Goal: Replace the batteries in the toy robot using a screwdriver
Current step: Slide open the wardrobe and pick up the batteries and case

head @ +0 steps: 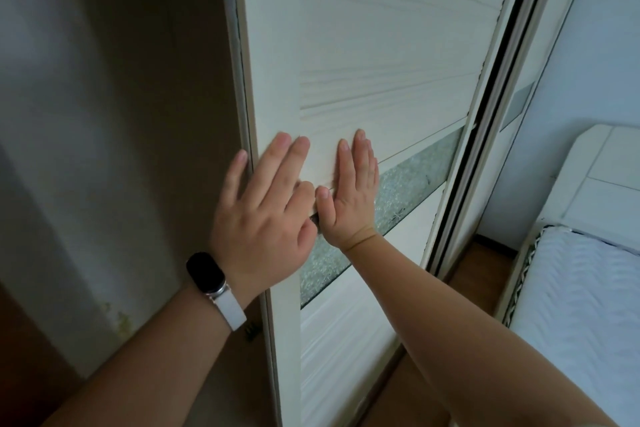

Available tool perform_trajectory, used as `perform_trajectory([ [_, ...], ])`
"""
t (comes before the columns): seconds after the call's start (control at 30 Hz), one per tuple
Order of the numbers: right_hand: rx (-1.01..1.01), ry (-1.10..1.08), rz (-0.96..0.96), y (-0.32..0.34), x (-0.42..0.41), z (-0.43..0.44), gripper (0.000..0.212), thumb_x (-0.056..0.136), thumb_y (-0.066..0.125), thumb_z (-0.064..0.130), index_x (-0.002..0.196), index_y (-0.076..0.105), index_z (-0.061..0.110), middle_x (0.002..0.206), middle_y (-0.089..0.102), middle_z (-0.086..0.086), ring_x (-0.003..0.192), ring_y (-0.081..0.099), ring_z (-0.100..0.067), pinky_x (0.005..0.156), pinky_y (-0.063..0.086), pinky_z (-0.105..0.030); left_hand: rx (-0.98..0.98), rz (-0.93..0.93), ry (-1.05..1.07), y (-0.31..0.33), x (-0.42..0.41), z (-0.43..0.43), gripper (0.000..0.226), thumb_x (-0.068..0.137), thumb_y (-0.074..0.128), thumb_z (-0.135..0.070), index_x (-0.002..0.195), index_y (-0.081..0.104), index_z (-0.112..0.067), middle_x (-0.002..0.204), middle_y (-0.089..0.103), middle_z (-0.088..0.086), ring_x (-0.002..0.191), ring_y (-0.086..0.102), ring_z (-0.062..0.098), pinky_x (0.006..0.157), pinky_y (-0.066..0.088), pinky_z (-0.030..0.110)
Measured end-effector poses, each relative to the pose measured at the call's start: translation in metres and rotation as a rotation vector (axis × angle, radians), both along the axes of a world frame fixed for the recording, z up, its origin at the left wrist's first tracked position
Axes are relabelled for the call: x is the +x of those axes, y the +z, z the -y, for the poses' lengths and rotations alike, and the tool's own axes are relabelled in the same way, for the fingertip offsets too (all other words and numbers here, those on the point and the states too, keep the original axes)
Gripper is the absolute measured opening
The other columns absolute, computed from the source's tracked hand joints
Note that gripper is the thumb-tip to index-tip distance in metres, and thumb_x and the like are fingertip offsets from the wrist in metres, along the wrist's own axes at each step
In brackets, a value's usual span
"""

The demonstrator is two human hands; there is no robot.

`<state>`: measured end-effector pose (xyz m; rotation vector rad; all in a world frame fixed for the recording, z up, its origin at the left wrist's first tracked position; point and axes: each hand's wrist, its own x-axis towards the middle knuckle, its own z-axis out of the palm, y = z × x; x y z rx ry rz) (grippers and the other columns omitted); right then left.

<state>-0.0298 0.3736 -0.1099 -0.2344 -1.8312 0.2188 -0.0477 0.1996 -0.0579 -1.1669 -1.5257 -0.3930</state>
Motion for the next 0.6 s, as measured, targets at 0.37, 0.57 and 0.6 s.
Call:
perform_trajectory([
  [0.37, 0.068, -0.037, -0.032, -0.001, -0.003, -0.082, 0.068, 0.101, 0.019, 0.054, 0.145, 0.028, 0.004, 0.151, 0.029, -0.031, 0.142, 0.03, -0.048, 0.11, 0.029, -0.063, 0.055, -0.025, -0.113, -0.001, -0.008, -0.08, 0.029, 0.091, 0.047, -0.023, 0.077, 0.07, -0.012, 0.131, 0.067, 0.011, 0.135, 0.046, 0.028, 0.116, 0.024, 0.051],
  [0.57, 0.066, -0.039, -0.03, -0.001, -0.003, -0.138, 0.068, 0.101, 0.02, 0.054, 0.146, 0.027, 0.003, 0.152, 0.027, -0.031, 0.143, 0.028, -0.047, 0.114, 0.026, -0.06, -0.036, -0.064, -0.172, 0.001, -0.02, -0.128, 0.024, 0.087, 0.05, -0.024, 0.083, 0.069, -0.011, 0.128, 0.069, 0.012, 0.132, 0.048, 0.028, 0.117, 0.021, 0.051],
  [0.6, 0.075, -0.039, -0.027, -0.001, -0.003, -0.148, 0.068, 0.101, 0.02, 0.053, 0.146, 0.027, 0.003, 0.152, 0.027, -0.031, 0.143, 0.028, -0.047, 0.114, 0.026, -0.06, -0.07, -0.091, -0.18, 0.001, -0.025, -0.133, 0.022, 0.086, 0.051, -0.024, 0.088, 0.07, -0.012, 0.13, 0.068, 0.011, 0.134, 0.048, 0.028, 0.118, 0.02, 0.05],
])
